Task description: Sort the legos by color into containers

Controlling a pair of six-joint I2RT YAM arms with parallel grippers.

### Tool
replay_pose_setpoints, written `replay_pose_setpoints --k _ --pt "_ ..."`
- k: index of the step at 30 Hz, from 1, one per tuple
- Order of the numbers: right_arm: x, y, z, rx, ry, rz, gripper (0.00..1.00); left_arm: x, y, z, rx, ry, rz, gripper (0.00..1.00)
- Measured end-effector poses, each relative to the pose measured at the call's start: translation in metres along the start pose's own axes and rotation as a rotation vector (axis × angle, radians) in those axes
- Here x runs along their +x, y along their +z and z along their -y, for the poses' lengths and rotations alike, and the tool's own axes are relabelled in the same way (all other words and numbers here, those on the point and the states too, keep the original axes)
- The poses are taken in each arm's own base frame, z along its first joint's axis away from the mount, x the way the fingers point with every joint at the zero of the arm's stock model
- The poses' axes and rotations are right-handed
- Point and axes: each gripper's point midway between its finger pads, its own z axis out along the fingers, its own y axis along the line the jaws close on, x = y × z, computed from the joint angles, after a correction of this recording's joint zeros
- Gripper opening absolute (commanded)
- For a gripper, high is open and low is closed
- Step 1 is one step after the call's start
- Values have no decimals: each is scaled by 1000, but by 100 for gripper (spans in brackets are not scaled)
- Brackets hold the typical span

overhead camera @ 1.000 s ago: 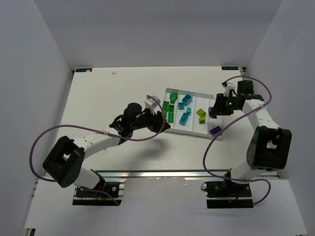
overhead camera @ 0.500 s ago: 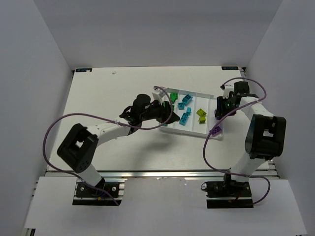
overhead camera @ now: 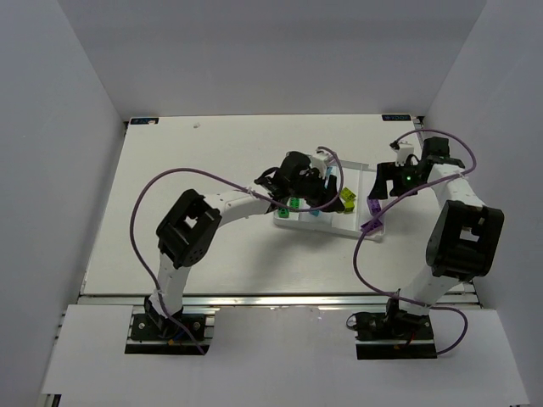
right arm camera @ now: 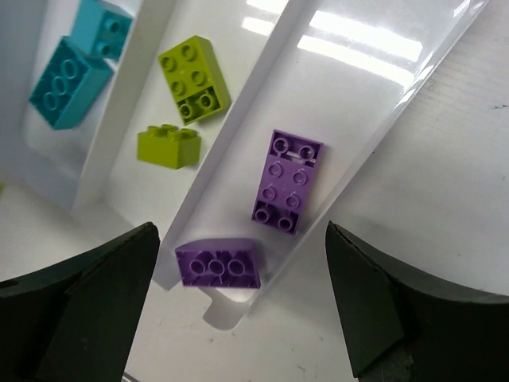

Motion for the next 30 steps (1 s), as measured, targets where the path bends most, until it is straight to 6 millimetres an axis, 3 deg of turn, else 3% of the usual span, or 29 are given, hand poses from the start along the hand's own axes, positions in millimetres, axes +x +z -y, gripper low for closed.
replay_pose_setpoints --k 6,13,15,17,23,29,30 --pt "-10 -27 -7 -65 -35 80 89 11 35 -12 -52 9 -86 33" --pt "-10 -31 -13 -110 -31 98 89 43 58 -17 -128 -1 -180 52" --pt "-9 -31 -15 -124 -25 97 89 49 63 -18 -147 -2 -196 65" --pt "-9 -31 -17 -131 -23 97 89 53 65 -17 -161 0 -206 71" --pt "-9 -32 -20 -150 -21 100 89 36 67 -14 -186 18 -174 81" --pt "-8 -36 -25 -163 -45 104 90 30 66 -18 -216 22 -157 83" --pt "-9 -37 -26 -165 -54 109 90 29 66 -19 -222 23 -156 94"
